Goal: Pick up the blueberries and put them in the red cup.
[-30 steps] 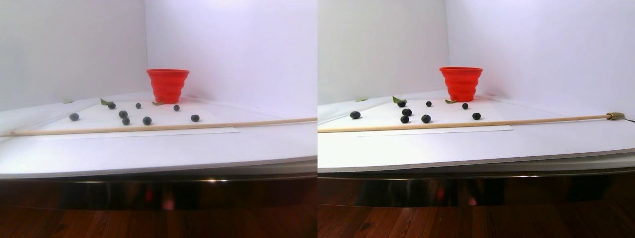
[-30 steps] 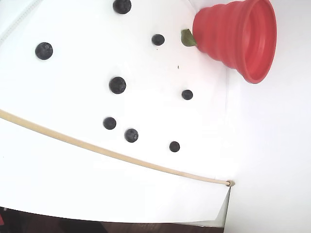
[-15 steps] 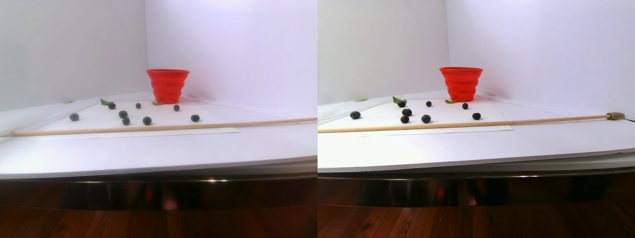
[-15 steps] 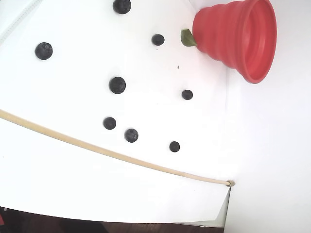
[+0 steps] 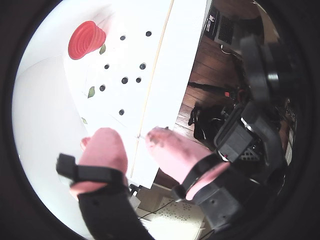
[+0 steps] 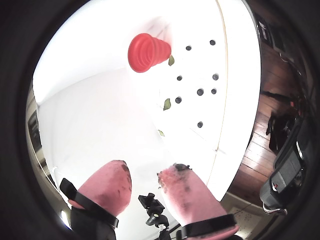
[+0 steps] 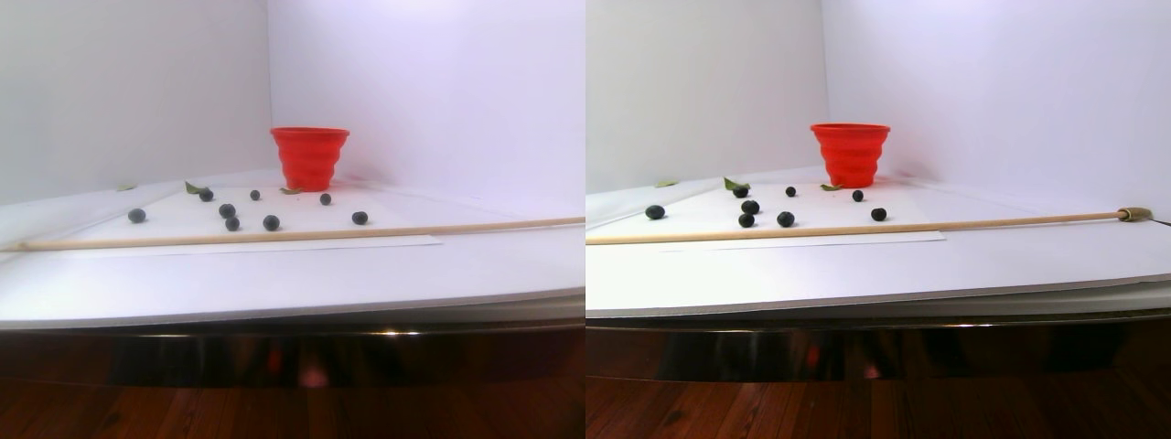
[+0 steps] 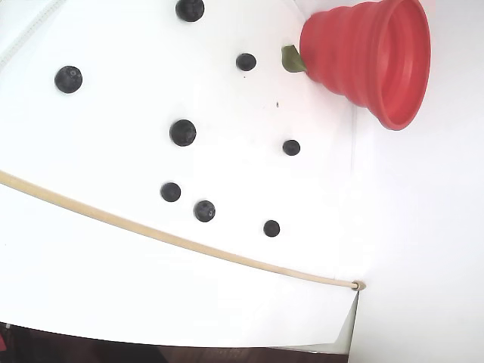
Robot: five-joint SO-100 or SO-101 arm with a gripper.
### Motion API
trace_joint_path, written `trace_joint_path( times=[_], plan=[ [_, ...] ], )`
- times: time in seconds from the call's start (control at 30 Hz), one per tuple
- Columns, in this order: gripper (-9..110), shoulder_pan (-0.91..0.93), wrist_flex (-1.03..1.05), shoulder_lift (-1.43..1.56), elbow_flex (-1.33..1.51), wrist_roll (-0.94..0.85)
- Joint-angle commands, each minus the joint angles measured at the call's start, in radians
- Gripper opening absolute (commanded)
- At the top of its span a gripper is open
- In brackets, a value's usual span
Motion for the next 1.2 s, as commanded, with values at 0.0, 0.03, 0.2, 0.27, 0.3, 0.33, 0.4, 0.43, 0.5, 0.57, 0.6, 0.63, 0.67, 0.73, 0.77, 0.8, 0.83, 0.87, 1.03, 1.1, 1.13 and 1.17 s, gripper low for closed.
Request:
trace_joint_path(
  times=[0.0, 0.03, 0.2, 0.27, 0.3, 0.33, 0.4, 0.43, 0.5, 0.57, 0.6, 0.63, 0.67, 0.73, 0.77, 0.8, 0.83, 0.87, 1.03, 1.1, 1.13, 1.17],
  plan=[
    [11, -0.002, -0.003, -0.032, -0.058, -0.017],
    [11, 0.002, -0.006, -0.037, -0.060, -0.020],
    [10, 0.020, -0.074, -0.241, -0.299, -0.127],
    [10, 0.021, -0.086, -0.256, -0.261, -0.173],
    [10, 0.021, -0.092, -0.233, -0.225, -0.202],
    [10, 0.015, -0.086, -0.212, -0.198, -0.227],
    [11, -0.003, -0.067, -0.198, -0.175, -0.259],
    [11, -0.006, -0.066, -0.195, -0.169, -0.279],
    [11, -0.005, -0.058, -0.213, -0.169, -0.322],
    [11, -0.006, -0.060, -0.244, -0.163, -0.364],
    [11, -0.009, -0.067, -0.252, -0.153, -0.385],
    [11, -0.006, -0.075, -0.256, -0.143, -0.408],
    [12, -0.003, -0.078, -0.258, -0.135, -0.433],
    [12, 0.006, -0.095, -0.259, -0.110, -0.477],
    [12, 0.011, -0.107, -0.270, -0.092, -0.500],
    [12, 0.015, -0.127, -0.281, -0.072, -0.518],
    [12, 0.020, -0.143, -0.298, -0.057, -0.535],
    [12, 0.021, -0.158, -0.314, -0.049, -0.552],
    [12, 0.032, -0.207, -0.350, -0.012, -0.650],
    [13, 0.025, -0.227, -0.360, 0.012, -0.684],
    [13, 0.025, -0.233, -0.376, 0.018, -0.701],
    [13, 0.028, -0.238, -0.388, 0.018, -0.716]
  ],
)
